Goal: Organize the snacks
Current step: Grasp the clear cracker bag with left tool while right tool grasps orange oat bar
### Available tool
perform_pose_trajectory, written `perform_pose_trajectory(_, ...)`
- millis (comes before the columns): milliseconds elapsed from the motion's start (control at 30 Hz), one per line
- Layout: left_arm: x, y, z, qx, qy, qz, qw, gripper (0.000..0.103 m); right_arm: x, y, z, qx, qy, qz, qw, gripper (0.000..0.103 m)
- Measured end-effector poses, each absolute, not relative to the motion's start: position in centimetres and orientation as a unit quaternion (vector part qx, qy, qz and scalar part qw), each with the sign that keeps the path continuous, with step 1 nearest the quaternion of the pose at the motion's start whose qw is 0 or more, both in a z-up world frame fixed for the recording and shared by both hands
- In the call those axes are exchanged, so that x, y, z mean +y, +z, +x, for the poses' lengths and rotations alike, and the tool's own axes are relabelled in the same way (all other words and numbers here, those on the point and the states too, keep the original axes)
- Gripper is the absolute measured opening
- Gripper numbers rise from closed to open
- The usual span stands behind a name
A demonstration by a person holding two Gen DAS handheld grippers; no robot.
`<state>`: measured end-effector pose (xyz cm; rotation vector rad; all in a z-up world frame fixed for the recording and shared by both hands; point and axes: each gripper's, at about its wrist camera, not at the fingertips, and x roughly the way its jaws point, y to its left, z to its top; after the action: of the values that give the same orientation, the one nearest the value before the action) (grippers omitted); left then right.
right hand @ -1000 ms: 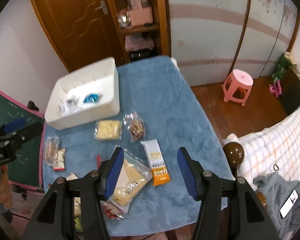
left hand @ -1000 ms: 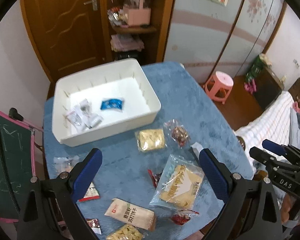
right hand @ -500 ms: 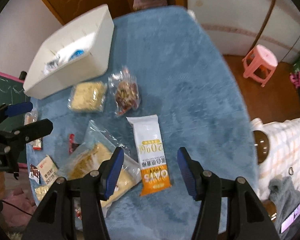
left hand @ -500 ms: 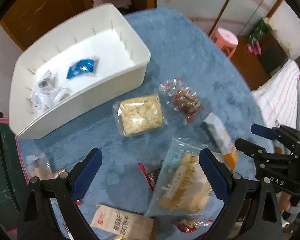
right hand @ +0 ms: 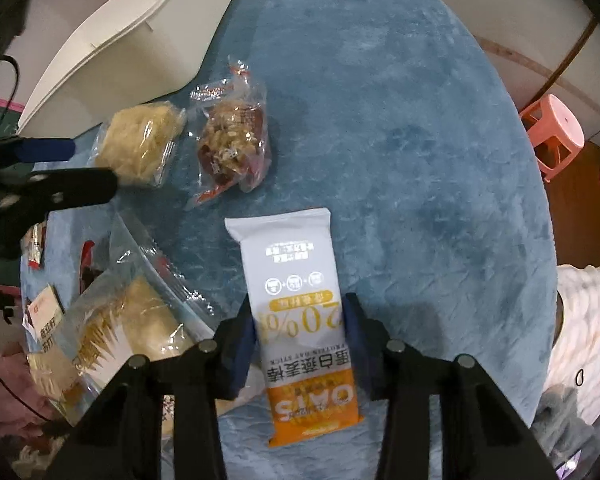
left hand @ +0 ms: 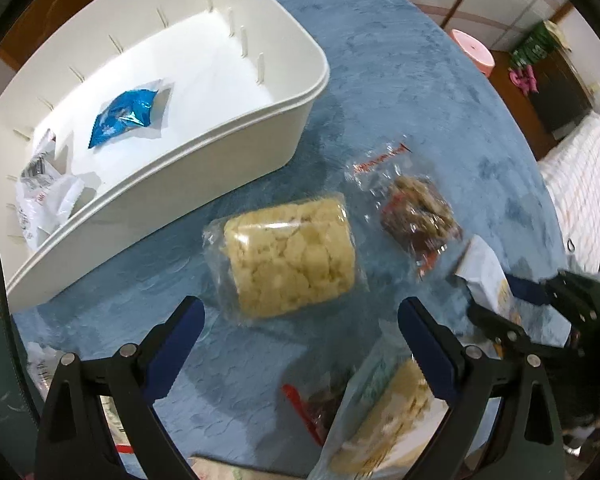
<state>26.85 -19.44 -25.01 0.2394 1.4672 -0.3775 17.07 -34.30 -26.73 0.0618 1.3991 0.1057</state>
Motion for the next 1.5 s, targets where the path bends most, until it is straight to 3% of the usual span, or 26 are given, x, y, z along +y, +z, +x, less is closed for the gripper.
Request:
perform_pose_trajectory(367, -20.5, -27.2, 28.7, 0.662, -0.109, 0.081, 0.737, 0.097, -36.5, -26.5, 16.9, 0.638, 0.034, 0.047, 0.768, 0.041)
perform_pose_trajectory(600, -19.8, -27.9, 29.2, 0.659, -0.096, 0.067, 0.743, 0.073, -36.6, -26.9, 17.4, 0.635, 0.034, 0.046, 0.77, 0.041)
perform_pose_trajectory(833, -19.9, -26.7, 26.6, 0.643, -0.1, 0.091, 0.754, 0.07, -36.5, -26.8, 17.1, 0.637, 0.02, 0.046, 0.769, 0.04)
perform_pose_trajectory(1500, -12.6, -11.0, 13.7, 0.548, -0.142, 0.098, 0.819, 0.07, -30.2, -16.3, 8.9, 0.556, -0.003, 0.051, 0.83, 0.04)
